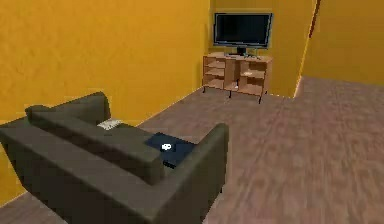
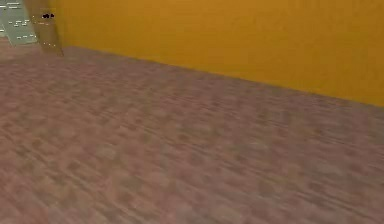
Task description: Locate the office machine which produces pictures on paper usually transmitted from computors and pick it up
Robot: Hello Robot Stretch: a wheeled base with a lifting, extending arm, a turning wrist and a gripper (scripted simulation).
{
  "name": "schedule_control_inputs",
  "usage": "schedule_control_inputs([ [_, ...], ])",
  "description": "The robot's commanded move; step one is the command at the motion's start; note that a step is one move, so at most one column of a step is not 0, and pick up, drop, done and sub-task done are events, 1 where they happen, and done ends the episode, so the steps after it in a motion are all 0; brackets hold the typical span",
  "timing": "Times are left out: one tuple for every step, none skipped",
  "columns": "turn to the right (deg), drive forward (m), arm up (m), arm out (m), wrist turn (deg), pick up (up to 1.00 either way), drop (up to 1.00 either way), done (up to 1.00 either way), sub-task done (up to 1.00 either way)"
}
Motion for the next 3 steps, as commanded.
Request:
schedule_control_inputs([
  [45.0, 0.0, 0.0, 0.0, 0.0, 0.0, 0.0, 0.0, 0.0],
  [12.0, 0.0, 0.0, 0.0, 0.0, 0.0, 0.0, 0.0, 0.0],
  [0.0, 0.2, 0.0, 0.0, 0.0, 0.0, 0.0, 0.0, 0.0],
])
